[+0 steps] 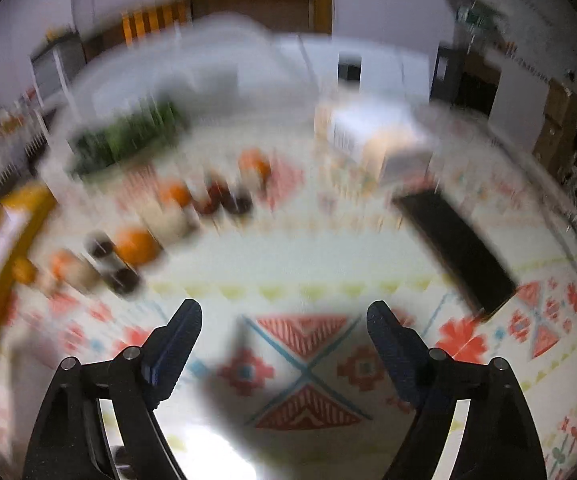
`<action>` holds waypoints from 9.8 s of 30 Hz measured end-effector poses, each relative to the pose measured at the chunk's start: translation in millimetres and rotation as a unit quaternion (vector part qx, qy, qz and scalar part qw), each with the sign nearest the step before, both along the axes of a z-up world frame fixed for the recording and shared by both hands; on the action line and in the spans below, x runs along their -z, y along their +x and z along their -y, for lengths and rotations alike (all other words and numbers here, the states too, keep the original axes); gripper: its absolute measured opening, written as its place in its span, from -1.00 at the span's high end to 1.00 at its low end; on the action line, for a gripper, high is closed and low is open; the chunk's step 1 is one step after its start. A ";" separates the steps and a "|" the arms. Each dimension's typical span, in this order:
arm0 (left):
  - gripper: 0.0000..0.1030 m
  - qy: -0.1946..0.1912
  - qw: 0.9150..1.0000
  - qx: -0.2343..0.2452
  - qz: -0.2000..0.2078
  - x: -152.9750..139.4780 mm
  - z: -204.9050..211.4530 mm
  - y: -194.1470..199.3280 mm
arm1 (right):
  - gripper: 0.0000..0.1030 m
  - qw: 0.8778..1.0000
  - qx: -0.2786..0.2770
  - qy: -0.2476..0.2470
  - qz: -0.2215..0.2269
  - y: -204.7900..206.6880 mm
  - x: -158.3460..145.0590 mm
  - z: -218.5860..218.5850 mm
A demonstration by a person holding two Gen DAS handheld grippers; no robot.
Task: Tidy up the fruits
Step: 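Lower the left gripper to the orange while the right gripper reaches a dark plum, then grasp the orange with the left gripper while the right gripper grasps the plum, then carry both fruits into the white tray and open both grippers, then move the left gripper back to the table while the right grasps a beige taro chunk, then grasp the small mandarin with the left gripper while the right lifts the taro chunk, then place the mandarin and taro chunk in the white tray, opening both grippers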
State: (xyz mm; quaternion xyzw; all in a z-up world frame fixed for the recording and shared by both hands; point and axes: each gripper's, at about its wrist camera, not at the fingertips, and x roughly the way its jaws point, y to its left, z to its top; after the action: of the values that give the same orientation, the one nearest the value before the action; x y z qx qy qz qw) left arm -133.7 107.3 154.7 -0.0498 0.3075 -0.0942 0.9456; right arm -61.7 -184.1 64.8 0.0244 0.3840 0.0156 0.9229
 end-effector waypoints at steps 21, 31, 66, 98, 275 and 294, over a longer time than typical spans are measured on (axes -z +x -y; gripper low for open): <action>0.18 -0.010 0.991 0.088 -0.100 67.2 14.8 75.1 | -0.29 0.983 -0.160 0.074 -0.052 -63.0 31.0 -61.2; 0.17 0.081 0.979 0.122 -0.141 122.8 41.3 127.9 | -0.09 0.976 -0.199 0.048 -0.075 -61.6 55.0 -81.4; 0.17 0.166 0.951 0.206 -0.160 147.1 77.6 134.5 | 0.45 0.968 -0.231 0.059 -0.078 -76.7 61.6 -71.1; 0.30 -0.018 0.990 -0.130 -0.051 44.2 -171.5 -6.2 | 0.49 0.912 -0.383 0.144 -0.036 -41.1 -58.7 -267.0; 0.37 0.045 0.982 -0.152 -0.102 71.8 -197.3 51.5 | 0.40 0.923 -0.357 0.138 -0.041 8.6 -28.8 -296.2; -0.18 -0.039 0.974 -0.177 -0.138 104.0 -248.2 53.8 | 0.00 0.916 -0.379 0.088 -0.098 25.6 34.7 -399.6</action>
State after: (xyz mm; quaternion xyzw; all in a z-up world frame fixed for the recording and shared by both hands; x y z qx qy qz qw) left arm -79.9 355.5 50.7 -0.1528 0.4172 0.0711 0.8931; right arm -36.0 215.5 30.1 -0.0407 0.4499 0.3957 0.7996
